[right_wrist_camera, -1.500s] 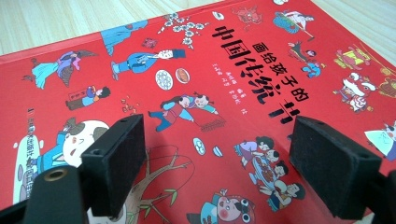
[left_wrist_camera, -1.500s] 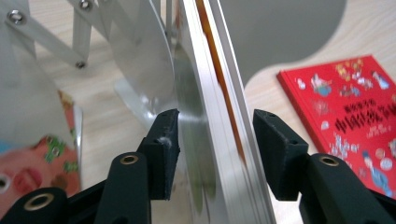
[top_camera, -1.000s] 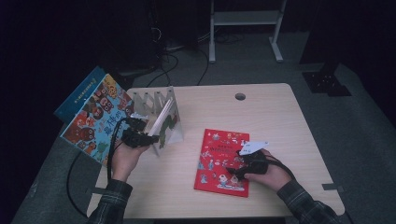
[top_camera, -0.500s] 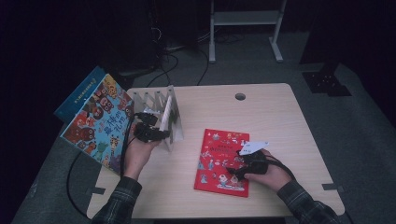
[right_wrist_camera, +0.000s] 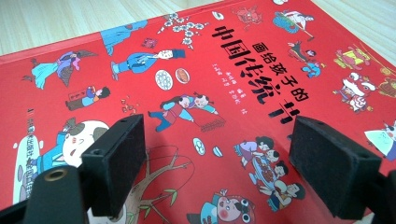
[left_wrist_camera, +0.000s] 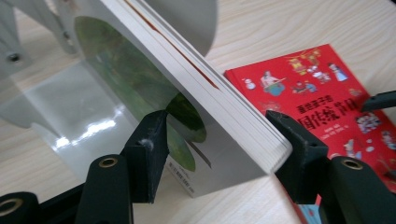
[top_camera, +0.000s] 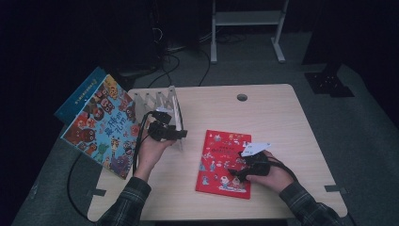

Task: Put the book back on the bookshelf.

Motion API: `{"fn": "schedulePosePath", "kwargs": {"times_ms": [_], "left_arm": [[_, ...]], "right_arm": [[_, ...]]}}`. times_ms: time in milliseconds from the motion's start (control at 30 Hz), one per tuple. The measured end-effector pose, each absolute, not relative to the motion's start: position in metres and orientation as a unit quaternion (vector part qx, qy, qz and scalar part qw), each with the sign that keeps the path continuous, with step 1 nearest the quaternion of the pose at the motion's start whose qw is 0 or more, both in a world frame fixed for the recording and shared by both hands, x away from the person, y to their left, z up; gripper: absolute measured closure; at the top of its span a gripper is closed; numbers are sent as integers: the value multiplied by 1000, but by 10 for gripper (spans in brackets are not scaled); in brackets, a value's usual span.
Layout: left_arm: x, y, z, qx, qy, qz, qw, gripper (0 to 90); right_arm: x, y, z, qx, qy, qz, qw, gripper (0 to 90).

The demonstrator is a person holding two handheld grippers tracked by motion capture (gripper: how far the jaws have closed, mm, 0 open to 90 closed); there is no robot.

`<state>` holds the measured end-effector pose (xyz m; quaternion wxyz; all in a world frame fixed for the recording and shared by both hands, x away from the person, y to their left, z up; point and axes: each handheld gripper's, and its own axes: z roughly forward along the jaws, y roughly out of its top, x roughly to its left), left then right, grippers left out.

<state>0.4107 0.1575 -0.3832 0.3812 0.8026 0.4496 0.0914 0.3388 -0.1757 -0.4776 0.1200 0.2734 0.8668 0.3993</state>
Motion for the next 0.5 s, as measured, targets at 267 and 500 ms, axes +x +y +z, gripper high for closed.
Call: {"fn": "schedulePosePath", "kwargs": {"times_ms": [267,500], "left_arm": [[408,161,-380,792,442,68,415,363],[403,169,-381,796,441,69,409,360]], "right_arm": [[339,-176,-477,274,867,398,119,172],[339,-176,-478,274,867,399,120,172]]}}
